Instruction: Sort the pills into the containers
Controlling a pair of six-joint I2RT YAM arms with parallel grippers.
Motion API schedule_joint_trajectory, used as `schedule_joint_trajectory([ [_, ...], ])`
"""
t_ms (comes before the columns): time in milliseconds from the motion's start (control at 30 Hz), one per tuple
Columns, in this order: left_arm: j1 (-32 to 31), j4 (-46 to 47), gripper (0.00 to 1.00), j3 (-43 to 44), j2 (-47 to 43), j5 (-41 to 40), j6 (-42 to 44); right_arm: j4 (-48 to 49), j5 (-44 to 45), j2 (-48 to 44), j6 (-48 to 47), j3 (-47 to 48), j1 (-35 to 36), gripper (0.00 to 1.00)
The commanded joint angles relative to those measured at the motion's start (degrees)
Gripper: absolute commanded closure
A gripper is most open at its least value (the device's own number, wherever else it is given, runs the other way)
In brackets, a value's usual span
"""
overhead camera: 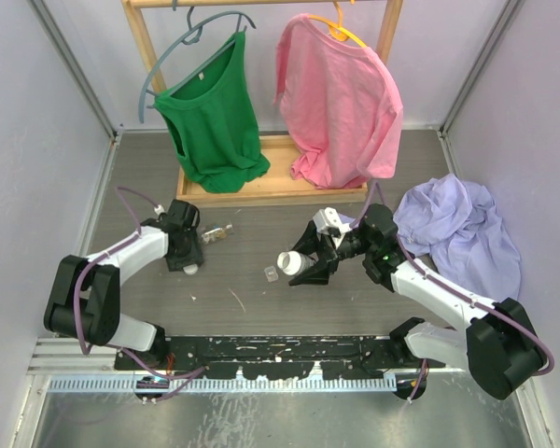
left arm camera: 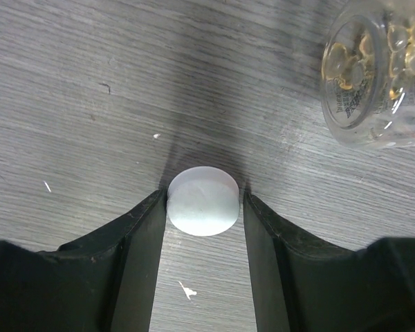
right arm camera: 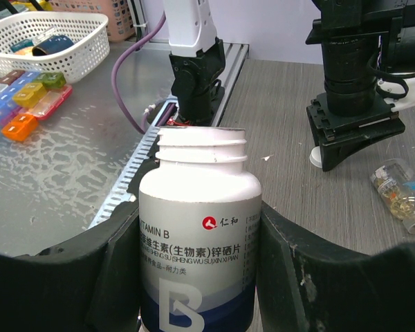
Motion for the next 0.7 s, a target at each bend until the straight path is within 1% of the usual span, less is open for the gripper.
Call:
schedule_joint_trajectory([
  [0,-0.29,-0.99,0.50,-0.41,-2.49,-1.12,-1.14,1.67,-0.54,-0.65,-0.59,2.45,-0.17,0.99],
  [200,-0.34,-0.34,0.53,-1.26,-2.45,-1.11,-1.35,1.65,-0.62,-0.78,-0.50,2.38,-0.17,0.99],
  [400,-0.38,0.41,0.53,-0.98,-1.58,-1.27,-1.03,1.62,-0.93,-0.79,-0.55,2.35,-0.17,0.99],
  [667,-0.33,0.83,0.48,0.43,-0.41,-1.61,-0.22,1.56,-1.11,-0.57,-0.72,2.33,-0.17,0.99],
])
